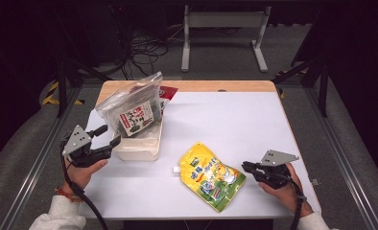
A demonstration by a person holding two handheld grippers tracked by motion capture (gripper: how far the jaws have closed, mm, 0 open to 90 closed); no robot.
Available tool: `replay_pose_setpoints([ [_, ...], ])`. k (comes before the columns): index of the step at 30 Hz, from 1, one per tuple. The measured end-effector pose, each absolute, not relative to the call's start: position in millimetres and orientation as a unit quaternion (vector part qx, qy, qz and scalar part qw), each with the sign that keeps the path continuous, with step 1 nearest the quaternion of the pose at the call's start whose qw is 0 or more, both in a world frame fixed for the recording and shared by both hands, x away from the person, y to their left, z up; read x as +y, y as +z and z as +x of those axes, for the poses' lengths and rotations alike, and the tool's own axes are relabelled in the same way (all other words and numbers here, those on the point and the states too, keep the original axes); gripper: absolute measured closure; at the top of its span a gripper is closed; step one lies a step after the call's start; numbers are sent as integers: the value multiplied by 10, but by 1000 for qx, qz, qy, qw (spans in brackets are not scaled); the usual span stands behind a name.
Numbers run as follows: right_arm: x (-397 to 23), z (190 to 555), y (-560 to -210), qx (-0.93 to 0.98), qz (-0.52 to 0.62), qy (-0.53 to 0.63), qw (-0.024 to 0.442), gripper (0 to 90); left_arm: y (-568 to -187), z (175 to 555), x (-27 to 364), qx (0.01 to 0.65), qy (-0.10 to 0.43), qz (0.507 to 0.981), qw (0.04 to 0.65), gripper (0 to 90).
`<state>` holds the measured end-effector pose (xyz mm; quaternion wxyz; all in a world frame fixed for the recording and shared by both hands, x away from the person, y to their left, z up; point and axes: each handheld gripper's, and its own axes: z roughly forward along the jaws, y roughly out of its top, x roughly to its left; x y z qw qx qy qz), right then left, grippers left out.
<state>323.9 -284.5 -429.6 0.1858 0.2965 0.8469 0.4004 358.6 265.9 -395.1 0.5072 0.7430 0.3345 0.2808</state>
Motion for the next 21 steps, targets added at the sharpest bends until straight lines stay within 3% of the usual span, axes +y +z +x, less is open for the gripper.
replay_pose_setpoints([
  [5, -2837, 3209, -4274, 848, 289, 404, 184, 900, -3993, 3484, 2641, 329, 278, 748, 505, 372],
  [16, -2857, 3123, -4267, 848, 287, 407, 178, 900, -4013, 3243, 2457, 302, 264, 779, 481, 314],
  [21, -2859, 3059, -4274, 846, 290, 413, 170, 900, -4009, 3039, 2234, 272, 228, 793, 496, 307],
])
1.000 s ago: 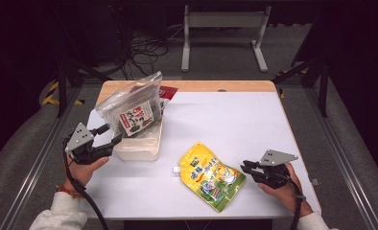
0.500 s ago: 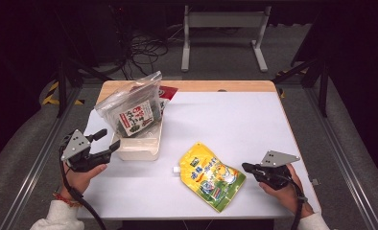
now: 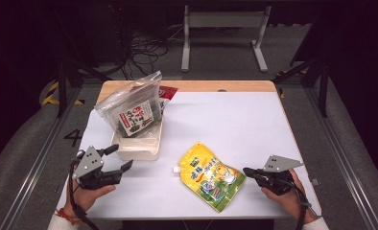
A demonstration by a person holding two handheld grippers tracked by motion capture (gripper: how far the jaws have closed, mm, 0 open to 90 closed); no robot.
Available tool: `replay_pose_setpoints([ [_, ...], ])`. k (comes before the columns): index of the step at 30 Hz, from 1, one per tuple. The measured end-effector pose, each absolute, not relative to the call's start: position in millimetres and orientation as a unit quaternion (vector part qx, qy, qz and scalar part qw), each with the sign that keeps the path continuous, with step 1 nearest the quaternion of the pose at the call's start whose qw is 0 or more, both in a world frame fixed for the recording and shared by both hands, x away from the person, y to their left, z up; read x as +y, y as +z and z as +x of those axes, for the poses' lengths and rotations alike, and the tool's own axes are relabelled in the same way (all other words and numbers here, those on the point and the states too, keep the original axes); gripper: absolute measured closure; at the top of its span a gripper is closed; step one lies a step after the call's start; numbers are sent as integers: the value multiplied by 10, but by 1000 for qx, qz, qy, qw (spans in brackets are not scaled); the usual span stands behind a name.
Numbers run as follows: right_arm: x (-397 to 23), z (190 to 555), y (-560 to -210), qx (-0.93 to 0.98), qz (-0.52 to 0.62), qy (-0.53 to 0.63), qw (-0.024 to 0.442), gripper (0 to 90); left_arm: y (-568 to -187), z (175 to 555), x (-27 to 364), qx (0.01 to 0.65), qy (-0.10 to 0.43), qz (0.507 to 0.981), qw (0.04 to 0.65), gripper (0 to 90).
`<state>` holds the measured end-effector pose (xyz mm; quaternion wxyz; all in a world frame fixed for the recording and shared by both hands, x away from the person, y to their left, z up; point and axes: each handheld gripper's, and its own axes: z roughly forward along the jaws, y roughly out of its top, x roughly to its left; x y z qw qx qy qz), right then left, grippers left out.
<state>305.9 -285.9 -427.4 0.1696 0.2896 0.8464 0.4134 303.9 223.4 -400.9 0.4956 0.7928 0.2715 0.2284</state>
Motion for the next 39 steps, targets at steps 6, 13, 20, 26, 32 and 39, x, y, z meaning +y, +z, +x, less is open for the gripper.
replay_pose_setpoints([
  [6, -2803, 3014, -4321, 854, 286, 405, 159, 900, -4171, 2928, 1815, 225, 153, 830, 487, 306],
  [13, -2775, 2974, -4356, 862, 281, 391, 160, 900, -4404, 3002, 1444, 209, 86, 862, 453, 282],
  [20, -2736, 2996, -4395, 862, 282, 388, 160, 894, -4529, 3077, 1261, 210, 57, 876, 430, 266],
  [26, -2674, 3019, -4487, 871, 282, 371, 153, 900, -4621, 3169, 1133, 218, 16, 881, 420, 264],
  [32, -2676, 3025, -4518, 874, 283, 364, 155, 900, -4679, 3291, 971, 227, -11, 880, 417, 218],
  [39, -2660, 3042, -4515, 875, 289, 358, 151, 900, -4687, 3397, 848, 230, -36, 873, 429, 191],
])
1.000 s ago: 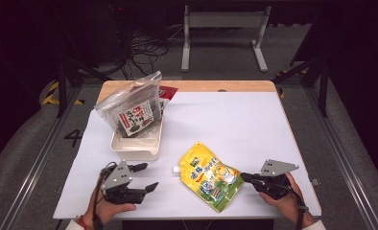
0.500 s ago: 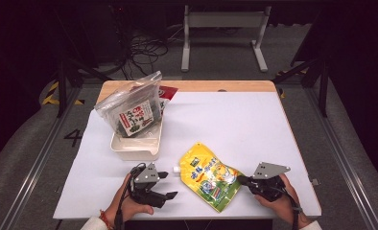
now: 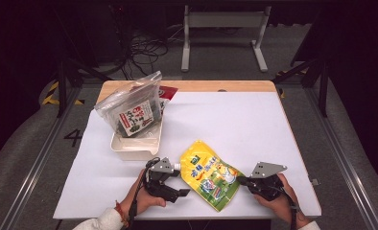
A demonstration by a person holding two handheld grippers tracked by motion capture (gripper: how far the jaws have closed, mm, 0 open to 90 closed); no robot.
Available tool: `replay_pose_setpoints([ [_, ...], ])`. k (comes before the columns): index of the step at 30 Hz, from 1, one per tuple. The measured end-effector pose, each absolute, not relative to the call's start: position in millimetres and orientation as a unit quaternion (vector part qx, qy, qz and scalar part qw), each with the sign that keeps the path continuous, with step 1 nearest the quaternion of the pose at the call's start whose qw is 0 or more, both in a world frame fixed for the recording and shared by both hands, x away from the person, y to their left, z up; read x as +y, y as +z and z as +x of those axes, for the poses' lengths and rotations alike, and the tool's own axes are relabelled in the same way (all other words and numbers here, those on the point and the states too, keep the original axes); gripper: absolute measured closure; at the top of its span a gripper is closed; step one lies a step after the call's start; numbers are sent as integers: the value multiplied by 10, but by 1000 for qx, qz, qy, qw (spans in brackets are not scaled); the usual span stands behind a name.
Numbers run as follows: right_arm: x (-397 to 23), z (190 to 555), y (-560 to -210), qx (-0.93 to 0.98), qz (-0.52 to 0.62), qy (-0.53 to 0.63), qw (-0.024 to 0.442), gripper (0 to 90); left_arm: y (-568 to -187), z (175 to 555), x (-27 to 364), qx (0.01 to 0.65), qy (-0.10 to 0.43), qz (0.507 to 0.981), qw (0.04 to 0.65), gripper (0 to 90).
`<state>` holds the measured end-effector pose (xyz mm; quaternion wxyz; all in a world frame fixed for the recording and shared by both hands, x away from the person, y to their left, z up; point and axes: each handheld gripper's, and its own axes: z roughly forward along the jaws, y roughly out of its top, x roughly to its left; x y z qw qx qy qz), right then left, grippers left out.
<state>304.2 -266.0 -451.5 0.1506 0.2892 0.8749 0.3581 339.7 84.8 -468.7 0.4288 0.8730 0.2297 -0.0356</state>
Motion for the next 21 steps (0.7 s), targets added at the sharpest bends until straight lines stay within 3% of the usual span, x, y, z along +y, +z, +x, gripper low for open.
replay_pose_setpoints([
  [16, -2591, 3035, -4507, 882, 277, 343, 165, 900, -4678, 3681, 408, 269, -59, 849, 451, 226],
  [19, -2599, 3034, -4518, 881, 278, 350, 153, 900, -4644, 3720, 400, 276, -56, 835, 473, 322],
  [21, -2598, 3022, -4526, 881, 278, 352, 148, 900, -4609, 3730, 411, 273, -38, 831, 484, 485],
])
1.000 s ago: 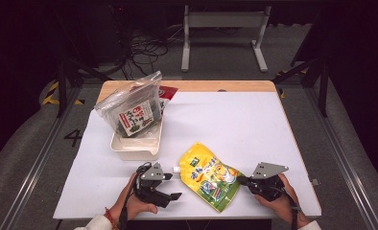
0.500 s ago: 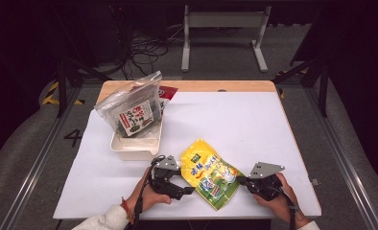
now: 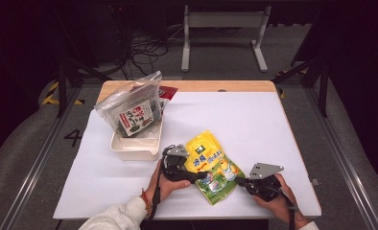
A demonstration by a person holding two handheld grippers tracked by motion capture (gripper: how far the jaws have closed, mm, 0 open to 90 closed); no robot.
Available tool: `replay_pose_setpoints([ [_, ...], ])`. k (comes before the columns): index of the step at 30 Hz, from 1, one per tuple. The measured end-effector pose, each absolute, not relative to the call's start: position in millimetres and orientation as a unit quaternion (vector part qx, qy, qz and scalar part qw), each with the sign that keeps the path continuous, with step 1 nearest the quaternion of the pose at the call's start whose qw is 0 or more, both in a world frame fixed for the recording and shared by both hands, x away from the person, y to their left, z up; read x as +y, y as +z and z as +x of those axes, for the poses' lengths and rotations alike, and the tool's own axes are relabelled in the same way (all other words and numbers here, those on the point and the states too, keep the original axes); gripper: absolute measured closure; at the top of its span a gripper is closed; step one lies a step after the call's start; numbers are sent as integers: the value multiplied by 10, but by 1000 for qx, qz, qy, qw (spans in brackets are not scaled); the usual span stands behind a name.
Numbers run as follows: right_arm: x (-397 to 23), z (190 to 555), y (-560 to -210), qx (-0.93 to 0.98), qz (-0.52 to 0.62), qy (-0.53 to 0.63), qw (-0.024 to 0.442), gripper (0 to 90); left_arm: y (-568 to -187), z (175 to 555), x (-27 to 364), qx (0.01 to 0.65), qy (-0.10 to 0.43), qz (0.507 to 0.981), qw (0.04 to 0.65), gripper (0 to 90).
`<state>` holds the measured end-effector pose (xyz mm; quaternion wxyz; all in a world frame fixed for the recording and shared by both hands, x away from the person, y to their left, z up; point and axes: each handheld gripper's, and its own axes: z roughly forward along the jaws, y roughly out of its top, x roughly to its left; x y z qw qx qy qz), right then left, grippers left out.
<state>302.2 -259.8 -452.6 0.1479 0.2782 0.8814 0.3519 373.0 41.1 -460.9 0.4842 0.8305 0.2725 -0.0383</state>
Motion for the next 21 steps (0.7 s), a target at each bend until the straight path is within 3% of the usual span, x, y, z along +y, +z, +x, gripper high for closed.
replay_pose_setpoints([
  [5, -2589, 2989, -4534, 881, 276, 350, 158, 894, -4543, 3735, 447, 262, -34, 822, 504, 671],
  [6, -2594, 2985, -4531, 880, 276, 353, 154, 845, -4519, 3722, 455, 256, -31, 821, 509, 721],
  [8, -2596, 2962, -4509, 876, 278, 366, 147, 830, -4468, 3695, 480, 239, -26, 821, 518, 772],
  [15, -2628, 2902, -4378, 855, 268, 421, 144, 750, -4237, 3573, 585, 183, 5, 823, 538, 830],
  [21, -2768, 2933, -4329, 832, 295, 447, 145, 619, -4092, 3460, 637, 148, 38, 832, 534, 837],
])
